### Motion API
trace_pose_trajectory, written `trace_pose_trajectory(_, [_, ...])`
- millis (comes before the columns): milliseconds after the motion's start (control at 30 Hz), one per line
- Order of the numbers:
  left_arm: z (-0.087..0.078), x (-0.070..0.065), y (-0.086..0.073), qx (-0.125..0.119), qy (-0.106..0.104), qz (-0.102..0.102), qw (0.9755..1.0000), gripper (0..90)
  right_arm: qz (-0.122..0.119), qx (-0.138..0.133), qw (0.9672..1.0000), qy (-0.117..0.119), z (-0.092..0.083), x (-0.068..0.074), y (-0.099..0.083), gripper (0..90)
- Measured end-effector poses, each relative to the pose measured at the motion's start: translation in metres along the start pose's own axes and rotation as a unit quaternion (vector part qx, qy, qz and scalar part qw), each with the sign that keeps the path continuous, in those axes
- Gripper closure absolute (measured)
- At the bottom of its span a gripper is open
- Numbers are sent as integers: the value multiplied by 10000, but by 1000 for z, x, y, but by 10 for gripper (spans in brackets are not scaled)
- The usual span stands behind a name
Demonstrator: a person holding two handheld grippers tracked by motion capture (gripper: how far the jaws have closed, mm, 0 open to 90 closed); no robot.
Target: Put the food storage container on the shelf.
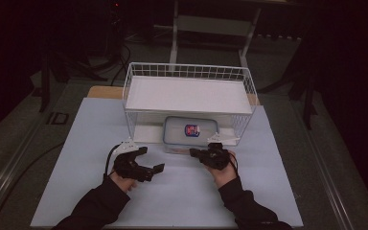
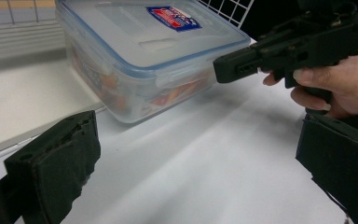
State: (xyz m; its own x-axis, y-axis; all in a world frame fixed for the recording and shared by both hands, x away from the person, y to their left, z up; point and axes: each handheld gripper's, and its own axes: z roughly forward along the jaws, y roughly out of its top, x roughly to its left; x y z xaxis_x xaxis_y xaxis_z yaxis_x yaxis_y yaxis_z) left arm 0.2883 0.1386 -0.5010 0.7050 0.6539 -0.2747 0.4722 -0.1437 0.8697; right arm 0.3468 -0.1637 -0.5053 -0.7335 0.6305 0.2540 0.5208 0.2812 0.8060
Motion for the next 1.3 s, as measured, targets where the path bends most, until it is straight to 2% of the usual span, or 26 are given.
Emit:
trace_pose_trajectory(100, [1, 0, 0, -64, 3, 6, 10000, 0, -2, -15, 10000, -20, 3, -1, 3, 899])
trace_pose_trajectory(200, [3, -2, -1, -57, 8, 48, 10000, 0, -115, 6, 9999, -112, 10, -3, 10, 899])
trace_pose_trajectory(267, [4, -2, -2, -42, -18, 41, 10000, 0, -71, 18, 9999, -110, 12, -6, 13, 899])
trace_pose_trajectory(400, [3, 0, -3, -48, -14, 18, 10000, 0, -126, 57, 9995, -283, 17, -11, 17, 899])
trace_pose_trajectory(533, [2, 1, -2, -99, 1, 19, 9999, 0, 7, 59, 9991, -409, 23, -19, 18, 899])
trace_pose_trajectory(600, [2, 1, -2, -105, 24, 23, 9999, 0, -25, 35, 9989, -477, 26, -22, 20, 899])
trace_pose_trajectory(700, [1, 2, -2, -109, 22, 30, 9999, 0, 84, -12, 9985, -543, 32, -27, 24, 899])
trace_pose_trajectory(867, [2, 2, -3, -107, 0, 25, 9999, 0, 125, -58, 9976, -678, 40, -34, 31, 899])
trace_pose_trajectory(900, [2, 2, -3, -104, -4, 16, 9999, 0, 202, -73, 9974, -682, 41, -36, 32, 900])
trace_pose_trajectory(967, [1, 2, -3, -97, 3, 32, 9999, 0, 162, -71, 9972, -720, 43, -39, 33, 899])
trace_pose_trajectory(1200, [0, 2, -3, -91, -7, 26, 10000, 0, 226, -84, 9978, -616, 45, -38, 31, 895])
trace_pose_trajectory(1233, [0, 2, -3, -89, -8, 34, 10000, 0, 259, -32, 9980, -576, 44, -34, 30, 860])
trace_pose_trajectory(1300, [-1, 0, -2, -113, -18, 64, 9999, 0, 160, -68, 9986, -506, 41, -28, 28, 785])
